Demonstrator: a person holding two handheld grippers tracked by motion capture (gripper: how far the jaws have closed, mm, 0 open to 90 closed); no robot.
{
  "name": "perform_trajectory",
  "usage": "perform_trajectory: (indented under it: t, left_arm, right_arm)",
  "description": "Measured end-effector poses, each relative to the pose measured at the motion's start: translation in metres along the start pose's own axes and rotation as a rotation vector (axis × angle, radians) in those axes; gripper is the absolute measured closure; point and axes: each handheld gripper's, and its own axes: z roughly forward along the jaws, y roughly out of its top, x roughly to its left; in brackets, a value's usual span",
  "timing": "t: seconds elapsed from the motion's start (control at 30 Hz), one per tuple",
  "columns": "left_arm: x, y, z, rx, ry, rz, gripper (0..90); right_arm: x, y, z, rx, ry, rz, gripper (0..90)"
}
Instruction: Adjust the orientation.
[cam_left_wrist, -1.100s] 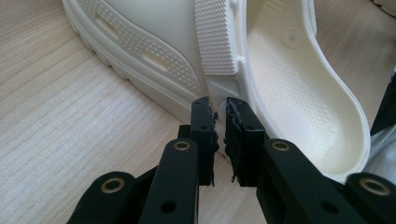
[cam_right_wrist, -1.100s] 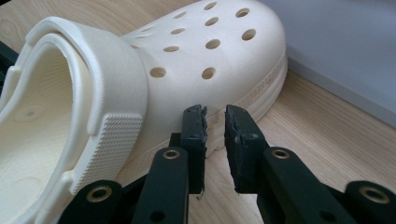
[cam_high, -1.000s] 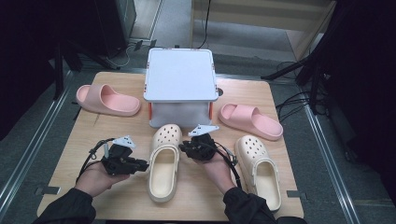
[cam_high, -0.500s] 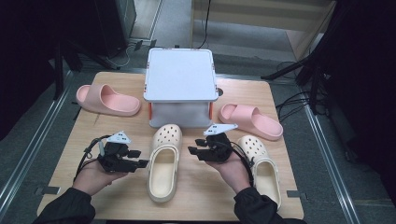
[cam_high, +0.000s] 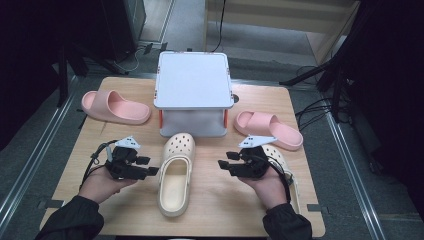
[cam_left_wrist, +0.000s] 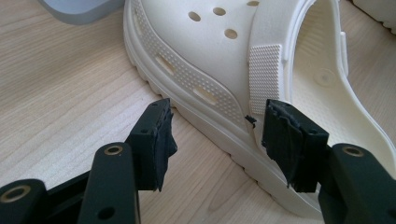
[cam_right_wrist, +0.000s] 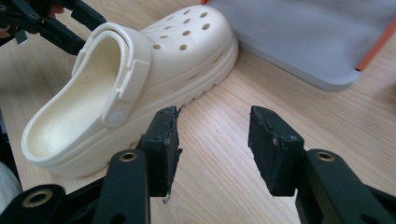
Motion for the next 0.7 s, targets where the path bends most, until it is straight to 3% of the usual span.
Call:
perform_trajectory:
  t: [0.7]
  left_arm:
    - [0.003,0.012,0.003,-0.005,-0.024,0.003,38.7]
  right_arm:
    - [-0.011,-0.044,-0.074,-0.005,-0.106,0.066,54.6]
